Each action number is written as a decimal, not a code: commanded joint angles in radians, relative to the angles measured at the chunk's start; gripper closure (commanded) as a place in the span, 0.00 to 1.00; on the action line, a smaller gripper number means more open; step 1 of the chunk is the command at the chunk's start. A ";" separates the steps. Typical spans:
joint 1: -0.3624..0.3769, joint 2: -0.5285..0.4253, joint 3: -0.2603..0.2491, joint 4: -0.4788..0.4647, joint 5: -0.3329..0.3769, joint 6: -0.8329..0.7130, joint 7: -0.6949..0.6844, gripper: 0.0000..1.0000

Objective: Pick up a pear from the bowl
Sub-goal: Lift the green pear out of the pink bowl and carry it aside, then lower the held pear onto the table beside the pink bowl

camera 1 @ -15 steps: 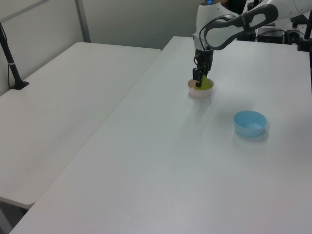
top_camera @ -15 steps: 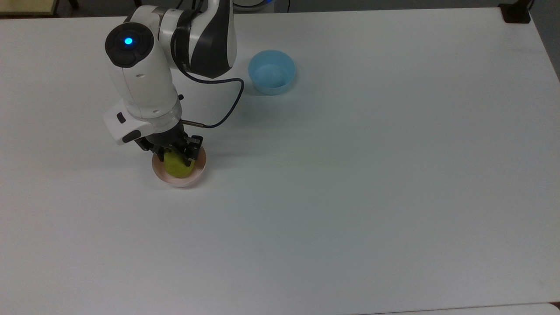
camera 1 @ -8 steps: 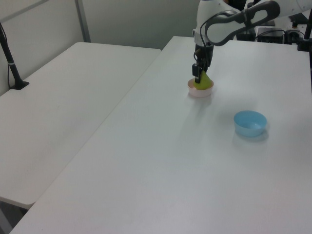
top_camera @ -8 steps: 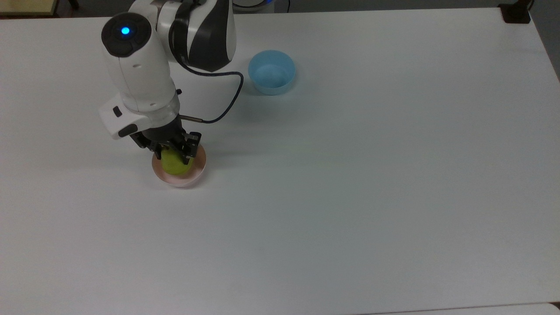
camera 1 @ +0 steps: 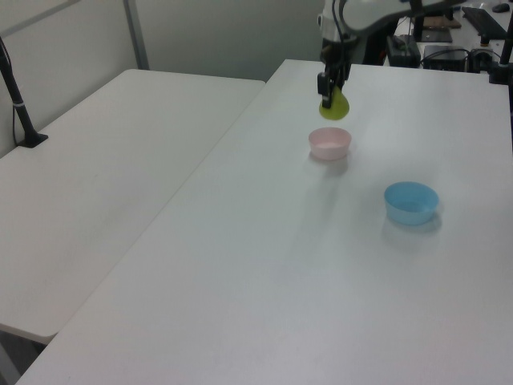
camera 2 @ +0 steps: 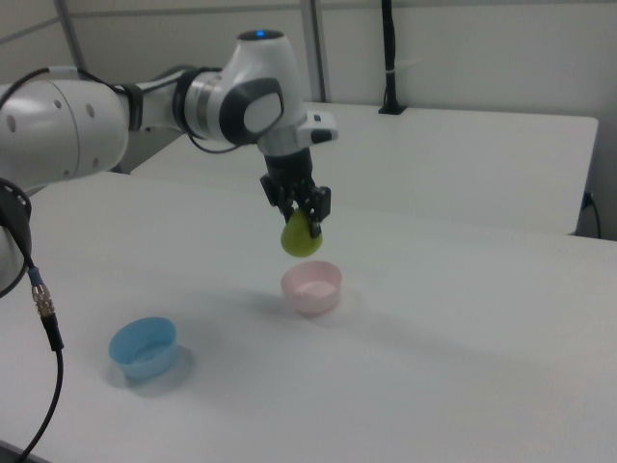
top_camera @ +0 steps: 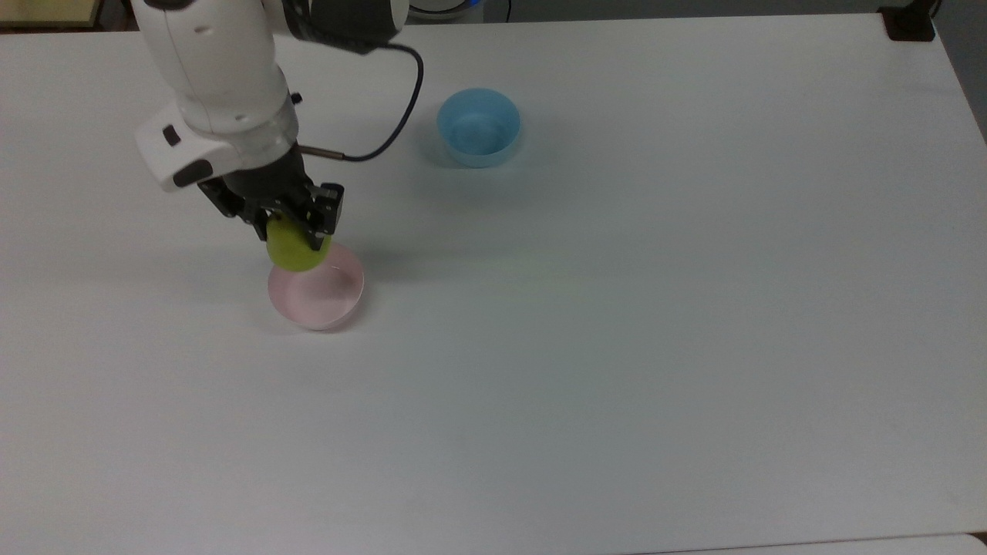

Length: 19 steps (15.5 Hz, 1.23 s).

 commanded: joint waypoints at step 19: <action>-0.256 0.141 0.002 0.097 0.059 0.139 -0.417 1.00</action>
